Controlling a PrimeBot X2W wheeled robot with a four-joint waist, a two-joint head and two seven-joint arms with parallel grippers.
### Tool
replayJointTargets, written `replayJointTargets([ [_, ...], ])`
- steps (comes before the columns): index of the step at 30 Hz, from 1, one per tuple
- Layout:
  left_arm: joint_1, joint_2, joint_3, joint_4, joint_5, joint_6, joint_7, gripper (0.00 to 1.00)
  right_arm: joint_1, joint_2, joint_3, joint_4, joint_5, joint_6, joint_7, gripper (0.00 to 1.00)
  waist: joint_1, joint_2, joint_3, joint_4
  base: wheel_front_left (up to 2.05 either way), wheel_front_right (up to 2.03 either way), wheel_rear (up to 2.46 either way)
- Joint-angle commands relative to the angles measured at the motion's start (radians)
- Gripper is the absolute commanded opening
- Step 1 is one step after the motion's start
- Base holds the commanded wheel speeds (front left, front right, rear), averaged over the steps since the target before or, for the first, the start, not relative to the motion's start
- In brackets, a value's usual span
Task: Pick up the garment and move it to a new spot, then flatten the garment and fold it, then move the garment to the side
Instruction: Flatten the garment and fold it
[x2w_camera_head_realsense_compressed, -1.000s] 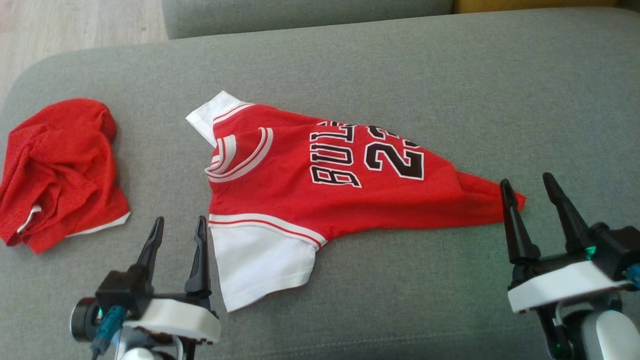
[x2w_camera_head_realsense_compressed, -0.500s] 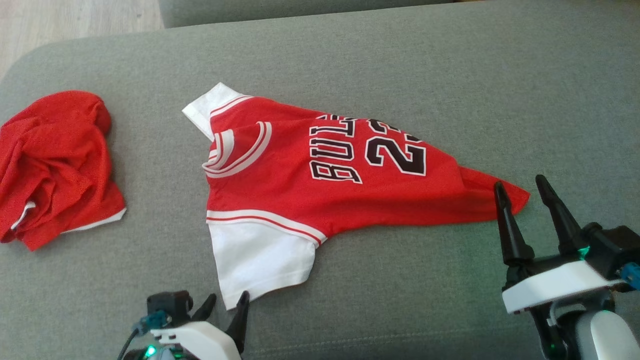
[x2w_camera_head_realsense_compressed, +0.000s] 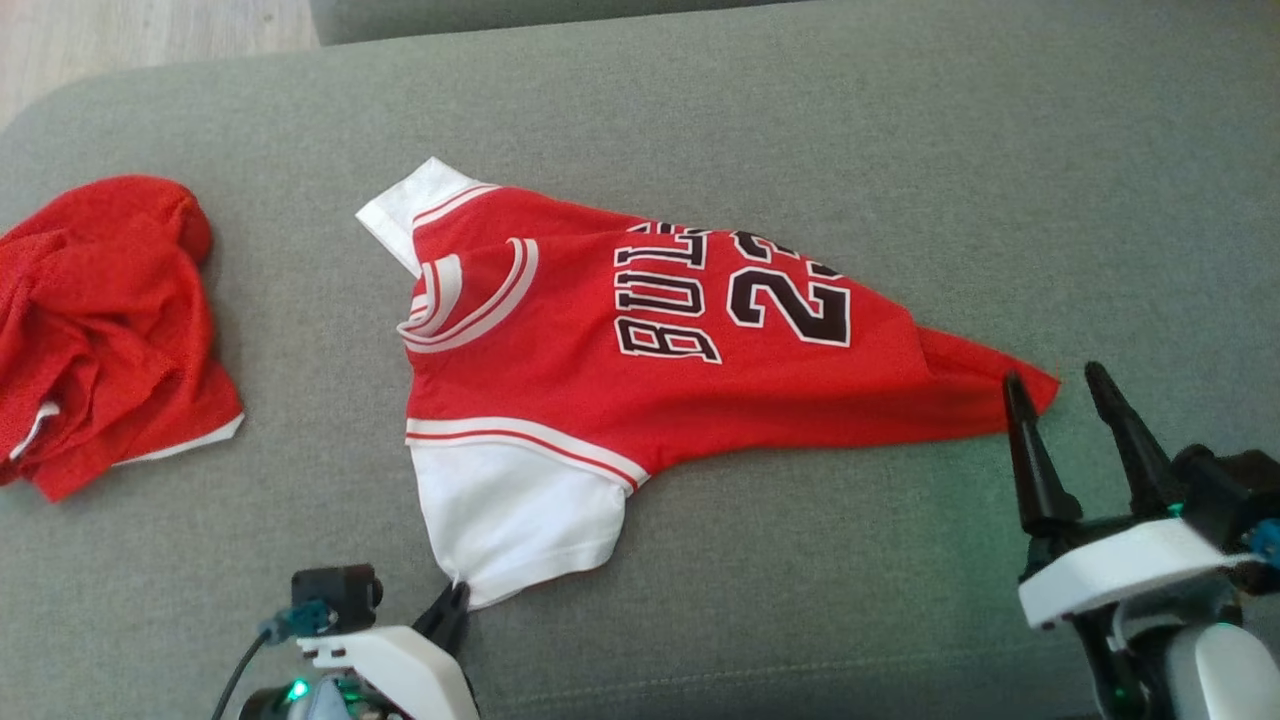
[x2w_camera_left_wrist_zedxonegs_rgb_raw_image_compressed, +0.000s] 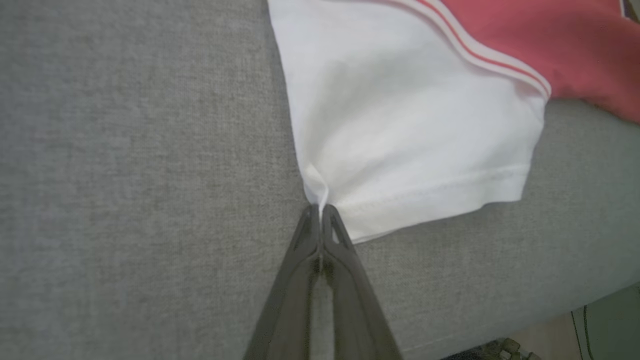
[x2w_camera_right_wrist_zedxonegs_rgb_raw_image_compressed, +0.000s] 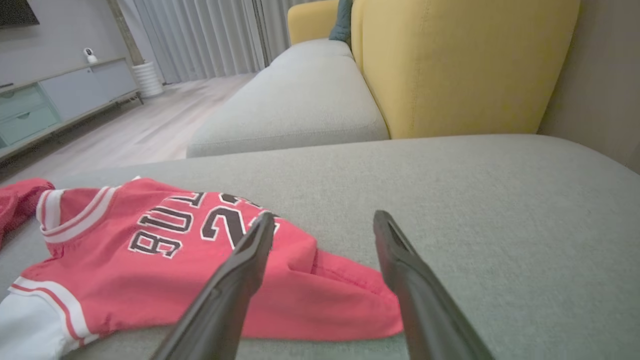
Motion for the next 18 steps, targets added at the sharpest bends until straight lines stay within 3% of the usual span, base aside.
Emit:
replayJointTargets([
  [1,-0.03,-0.001,0.012,0.0,0.005,0.001,0.005,0.0,-0.025,-0.013,-0.013,0.001,0.011,-0.001,0.026,1.0,0.0,-0.0001,0.011,-0.002,0.0,0.0,0.0],
  [10,-0.079,0.005,0.015,-0.022,0.024,0.014,-0.021,0.0,-0.098,-0.077,-0.111,0.192,0.06,-0.001,0.115,1.0,0.0,-0.0001,0.074,0.013,0.0,0.0,0.0],
  [18,-0.141,0.01,0.012,-0.028,0.037,0.004,-0.049,0.0,-0.219,-0.123,-0.095,0.315,0.114,-0.001,0.245,1.0,0.0,-0.0001,0.133,0.042,0.0,0.0,0.0],
])
